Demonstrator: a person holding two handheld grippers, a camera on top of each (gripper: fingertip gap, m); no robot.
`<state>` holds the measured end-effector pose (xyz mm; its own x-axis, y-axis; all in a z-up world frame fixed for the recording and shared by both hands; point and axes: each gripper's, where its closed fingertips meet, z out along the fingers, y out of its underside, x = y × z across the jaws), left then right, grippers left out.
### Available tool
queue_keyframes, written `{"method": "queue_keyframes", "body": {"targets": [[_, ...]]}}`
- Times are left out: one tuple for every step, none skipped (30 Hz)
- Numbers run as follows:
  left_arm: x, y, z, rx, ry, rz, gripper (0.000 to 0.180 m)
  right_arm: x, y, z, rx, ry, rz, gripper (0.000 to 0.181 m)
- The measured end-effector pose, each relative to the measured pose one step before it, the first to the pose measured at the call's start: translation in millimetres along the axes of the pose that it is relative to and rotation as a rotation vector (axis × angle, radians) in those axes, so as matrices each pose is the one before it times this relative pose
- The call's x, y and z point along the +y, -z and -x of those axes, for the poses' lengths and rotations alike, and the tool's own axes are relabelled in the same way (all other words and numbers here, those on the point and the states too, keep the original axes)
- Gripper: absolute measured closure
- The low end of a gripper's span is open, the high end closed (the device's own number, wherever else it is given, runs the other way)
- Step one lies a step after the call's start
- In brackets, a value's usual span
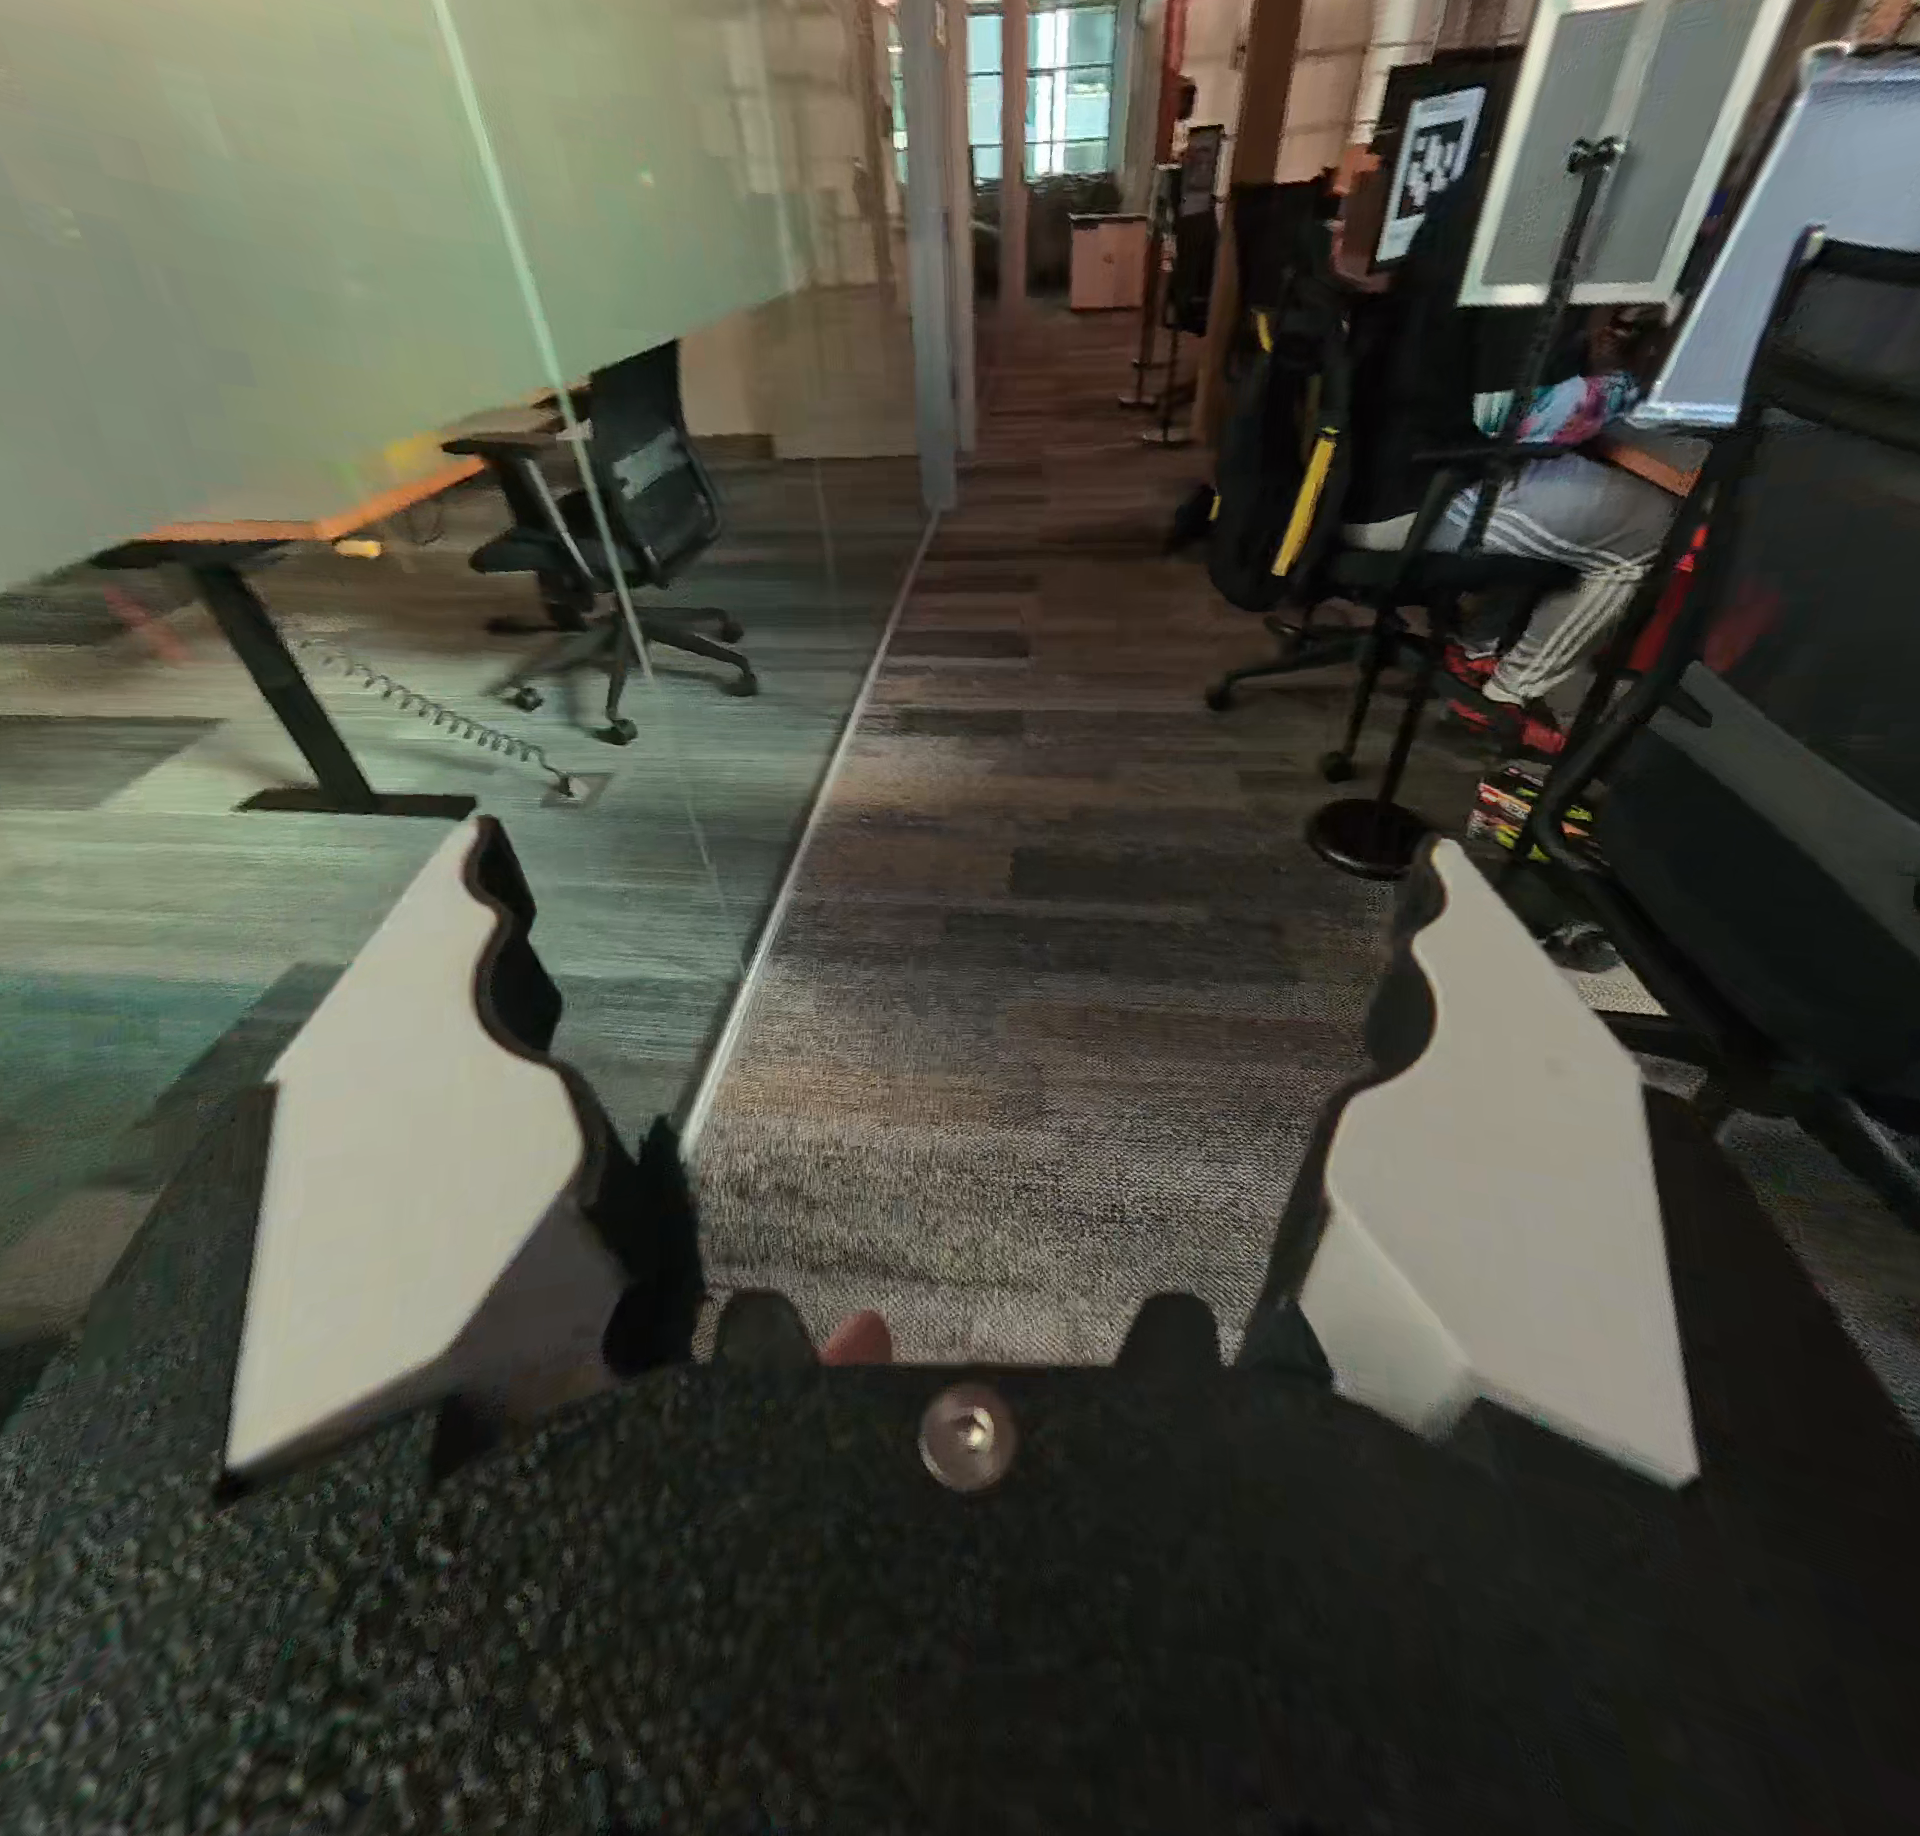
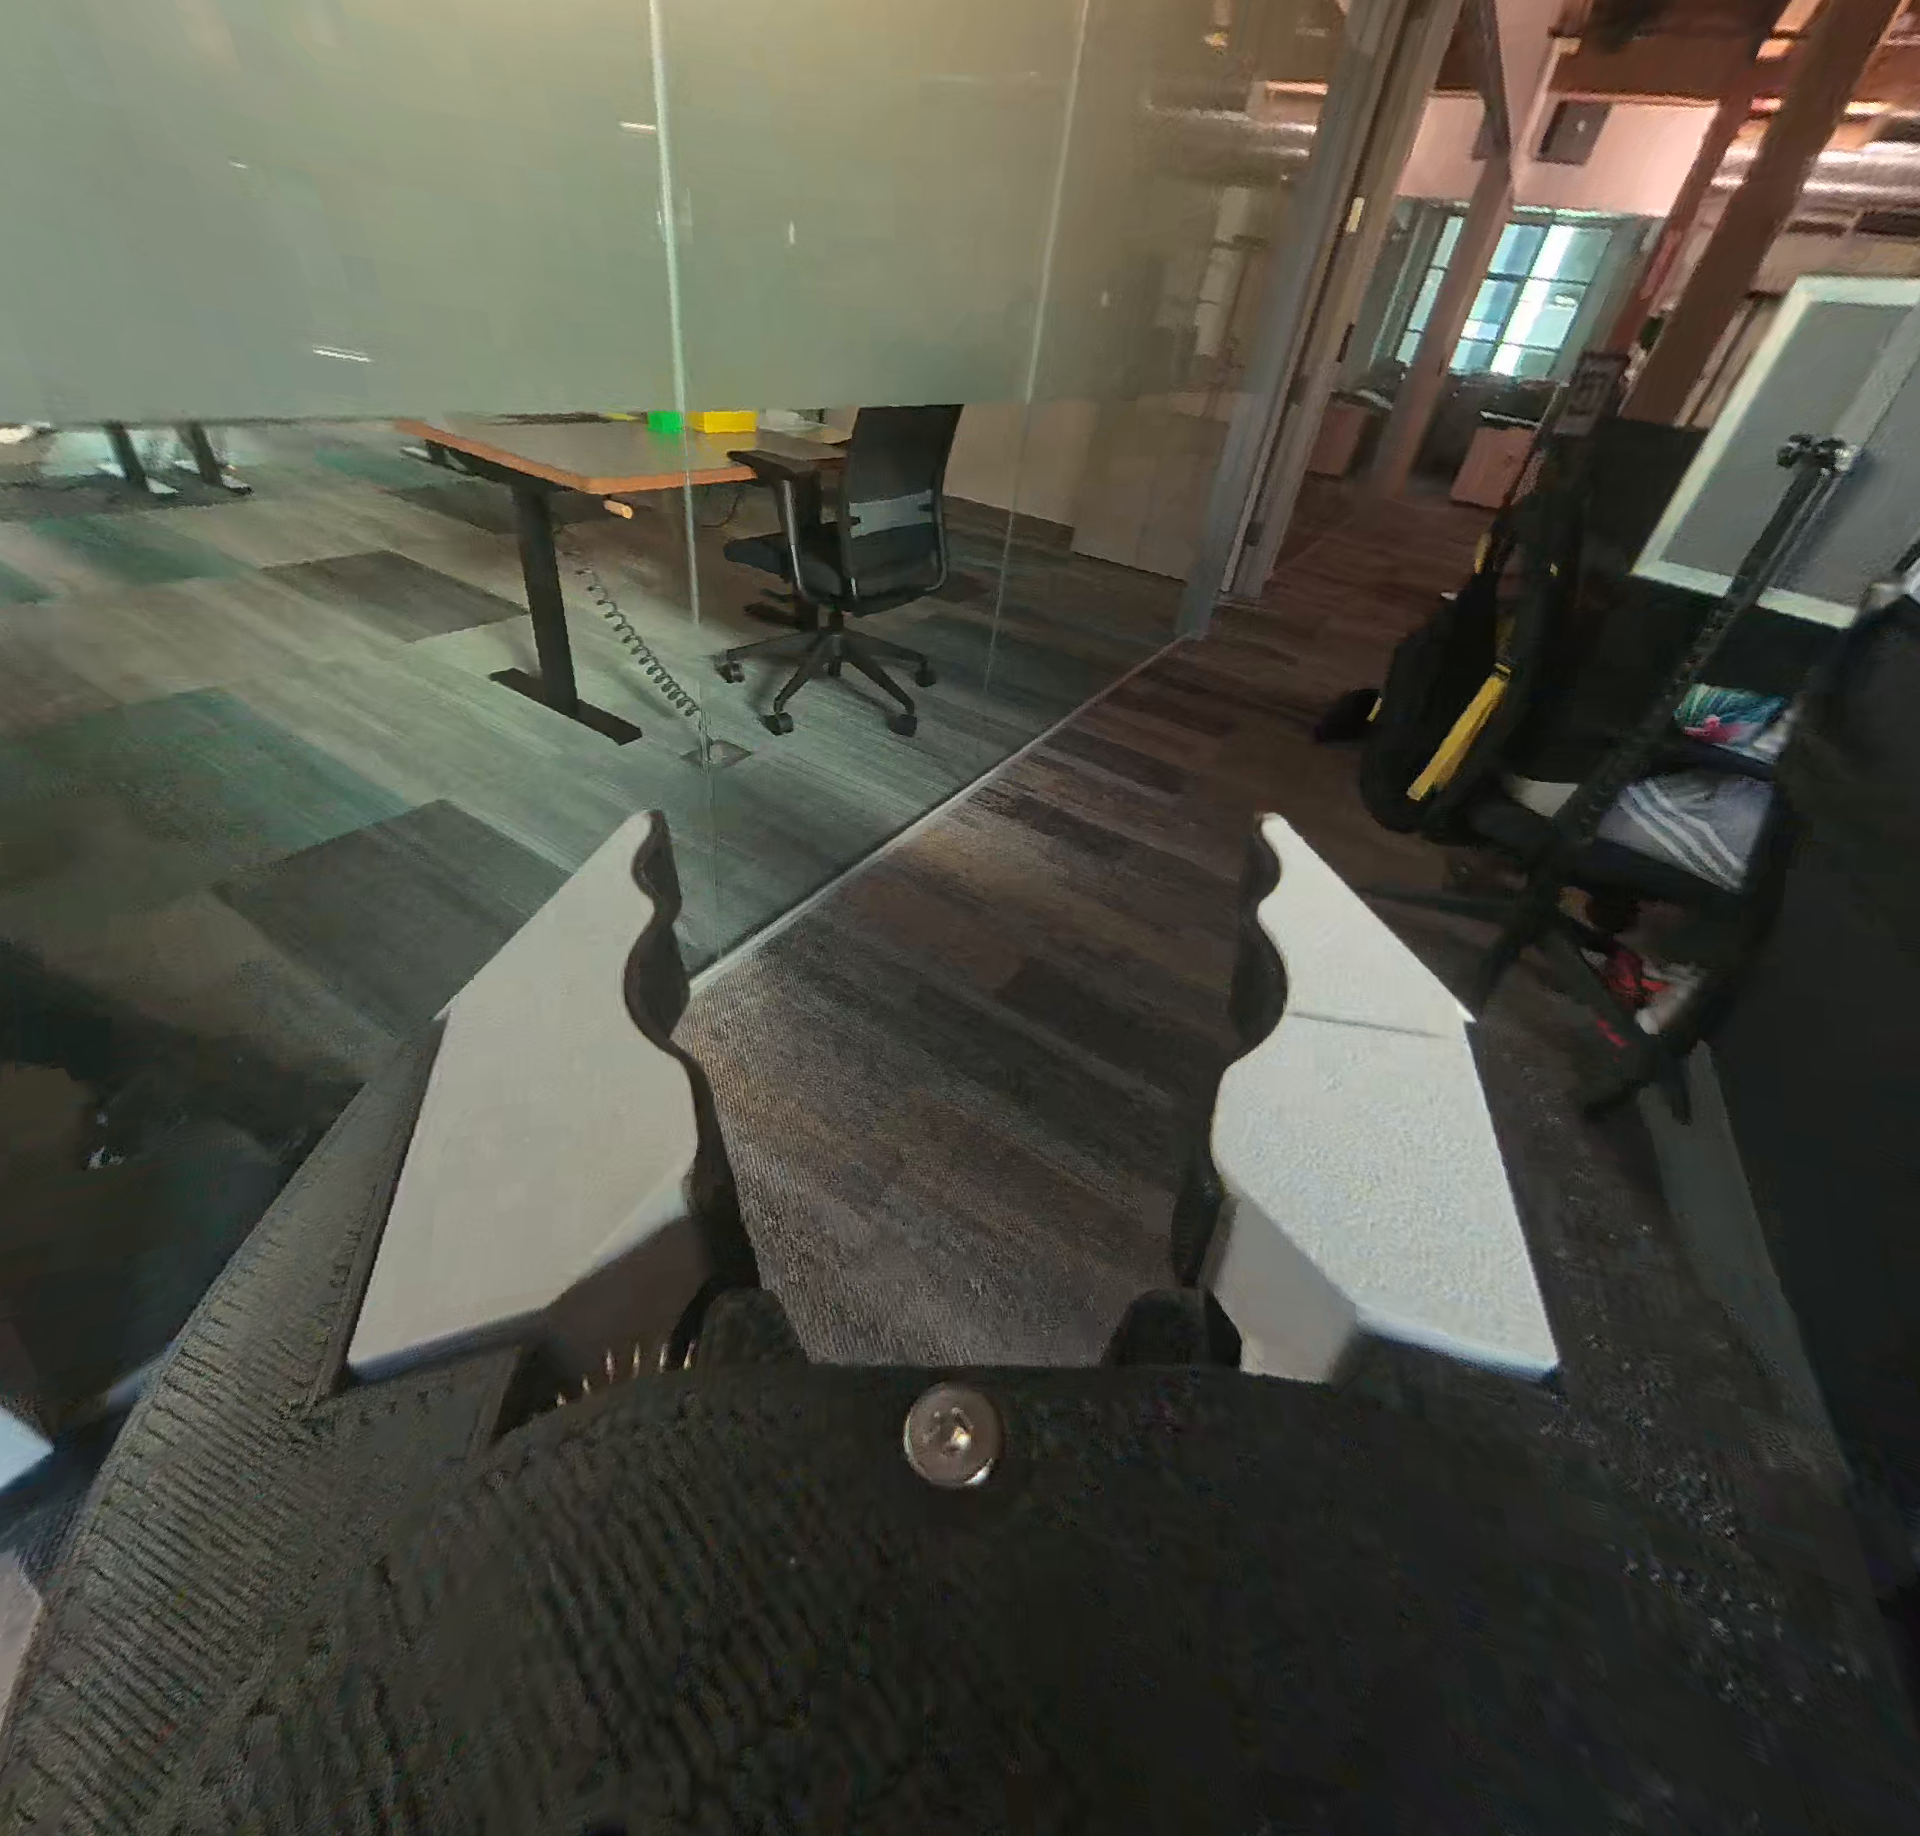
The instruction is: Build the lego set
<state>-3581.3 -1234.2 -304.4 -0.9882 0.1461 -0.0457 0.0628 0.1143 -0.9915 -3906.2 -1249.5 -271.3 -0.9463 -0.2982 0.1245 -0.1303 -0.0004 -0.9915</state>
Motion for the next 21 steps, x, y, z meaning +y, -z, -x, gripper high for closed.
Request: {"method": "queue_keyframes", "body": {"targets": [[-9.38,-32.55,3.04,0.0268,-0.0386,-0.014,0.024,-7.17,-30.75,-3.99,-0.0164,0.0043,-0.0145,0.075],[-8.47,-31.76,8.36,0.0122,-0.0455,-0.0139,0.026,-6.64,-31.37,-5.07,-0.0091,0.0239,-0.0215,0.075],[-6.14,-30.77,12.67,-0.002,-0.0345,-0.0035,0.026,-2.98,-30.72,-8.33,0.0117,0.031,-0.0086,0.075],[-4.83,-29.67,15.99,-0.0136,-0.0143,-0.0025,0.027,-0.56,-30.37,-8.11,0.0144,0.024,0.0055,0.076],[-3.88,-28.12,16.73,-0.0192,0.0059,-0.0086,0.027,-1.07,-32.15,-5.98,0.0036,0.0089,0.003,0.074],[-2.21,-27.06,16.09,-0.0195,0.0209,-0.0129,0.027,-1.27,-32.05,-3.83,-0.0054,-0.0036,-0.0092,0.074],[0.54,-25.96,13.68,-0.0153,0.0263,-0.0126,0.027,-0.51,-32.28,-2.83,-0.0086,-0.0085,-0.016,0.074],[4.27,-26.32,12.71,-0.0106,0.0229,-0.0063,0.027,1.14,-33.31,-3.01,-0.0068,-0.0051,-0.0134,0.074],[8.27,-26.93,11.34,-0.0051,0.0141,0.005,0.027,3.53,-33.99,-4.0,0.0005,0.0029,-0.0064,0.075],[11.45,-27.54,10.41,-0.0043,0.0058,0.0161,0.027,5.33,-34.95,-5.73,0.0113,0.0074,-0.0041,0.074],[12.8,-29.29,9.17,-0.0039,-0.0015,0.0213,0.026,5.71,-33.7,-5.85,0.0159,0.0043,-0.0075,0.074],[10.61,-31.35,7.41,0.0061,-0.0082,0.0196,0.025,6.62,-33.03,-5.33,0.0159,-0.0027,-0.0092,0.077],[7.66,-33.6,6.9,0.006,-0.0104,0.013,0.025,8.26,-33.8,-4.92,0.0129,-0.0069,-0.0057,0.077],[4.35,-36.25,7.82,0.0013,-0.0007,0.0085,0.026,8.83,-33.5,-4.83,0.0108,-0.0099,-0.0011,0.077],[1.24,-39.59,4.26,0.0178,0.0198,0.0207,0.025,8.94,-33.37,-5.13,0.0107,-0.0184,0.0137,0.077],[-3.0,-41.0,0.49,0.0381,0.0224,0.0273,0.024,7.49,-33.98,-5.94,0.0101,-0.0186,0.0257,0.076],[-7.4,-40.71,-0.61,0.0448,0.0078,0.0219,0.024,2.93,-32.49,-5.64,0.006,-0.0071,0.0194,0.076],[-11.4,-40.33,0.5,0.0388,-0.0056,0.0032,0.024,-2.06,-30.27,-5.62,0.0002,0.0102,-0.0003,0.075],[-13.35,-40.24,0.83,0.038,-0.0183,-0.0149,0.024,-3.08,-28.47,-7.65,0.007,0.0264,-0.0136,0.075],[-11.94,-40.35,1.64,0.0368,-0.0245,-0.0149,0.024,-0.78,-26.35,-11.35,0.0227,0.0314,-0.0096,0.074],[-9.48,-40.46,1.97,0.037,-0.0221,-0.006,0.024,3.46,-24.5,-12.89,0.0302,0.0209,0.0047,0.075]]}}
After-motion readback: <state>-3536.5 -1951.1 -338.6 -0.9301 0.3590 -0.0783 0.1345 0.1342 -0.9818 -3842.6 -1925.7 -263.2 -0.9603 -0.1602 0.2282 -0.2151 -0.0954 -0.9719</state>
